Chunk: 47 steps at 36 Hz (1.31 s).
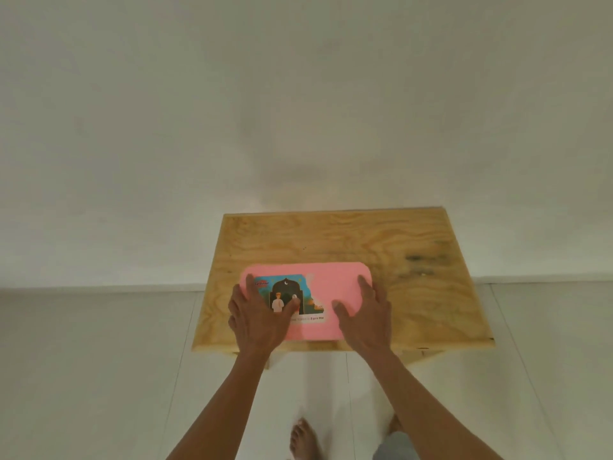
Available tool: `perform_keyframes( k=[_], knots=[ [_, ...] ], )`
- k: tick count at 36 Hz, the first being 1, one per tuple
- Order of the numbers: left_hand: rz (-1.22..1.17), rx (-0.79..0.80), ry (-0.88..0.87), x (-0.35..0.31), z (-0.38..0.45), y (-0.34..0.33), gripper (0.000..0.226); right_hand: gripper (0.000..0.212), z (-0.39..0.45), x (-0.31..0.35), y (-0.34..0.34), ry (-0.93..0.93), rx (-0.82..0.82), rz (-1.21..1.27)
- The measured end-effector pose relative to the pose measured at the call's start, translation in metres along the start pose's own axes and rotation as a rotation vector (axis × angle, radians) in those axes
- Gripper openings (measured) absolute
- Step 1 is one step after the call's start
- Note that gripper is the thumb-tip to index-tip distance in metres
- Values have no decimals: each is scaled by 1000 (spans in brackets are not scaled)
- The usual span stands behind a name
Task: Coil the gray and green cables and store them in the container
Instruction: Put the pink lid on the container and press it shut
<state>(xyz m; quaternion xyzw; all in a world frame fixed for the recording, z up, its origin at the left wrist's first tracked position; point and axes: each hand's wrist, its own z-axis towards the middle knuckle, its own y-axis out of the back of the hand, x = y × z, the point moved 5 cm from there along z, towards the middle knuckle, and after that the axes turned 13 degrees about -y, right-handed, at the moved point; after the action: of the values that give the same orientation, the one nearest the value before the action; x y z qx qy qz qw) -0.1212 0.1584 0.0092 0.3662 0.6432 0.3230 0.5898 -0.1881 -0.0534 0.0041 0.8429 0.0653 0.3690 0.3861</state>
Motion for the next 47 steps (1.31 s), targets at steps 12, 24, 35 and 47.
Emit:
perform_keyframes(
  k=[12,24,35,47],
  knots=[
    [-43,151,13,35,19,-19,117,75,6,2,-37,-73,19,-73],
    [-64,166,-10,44,27,-29,116,74,12,-3,-47,-89,0,-127],
    [123,188,-297,42,35,-39,100,71,26,-2,-57,147,-111,-370],
    [262,70,-400,48,32,-48,91,68,35,-8,-66,266,-219,-375]
  ],
)
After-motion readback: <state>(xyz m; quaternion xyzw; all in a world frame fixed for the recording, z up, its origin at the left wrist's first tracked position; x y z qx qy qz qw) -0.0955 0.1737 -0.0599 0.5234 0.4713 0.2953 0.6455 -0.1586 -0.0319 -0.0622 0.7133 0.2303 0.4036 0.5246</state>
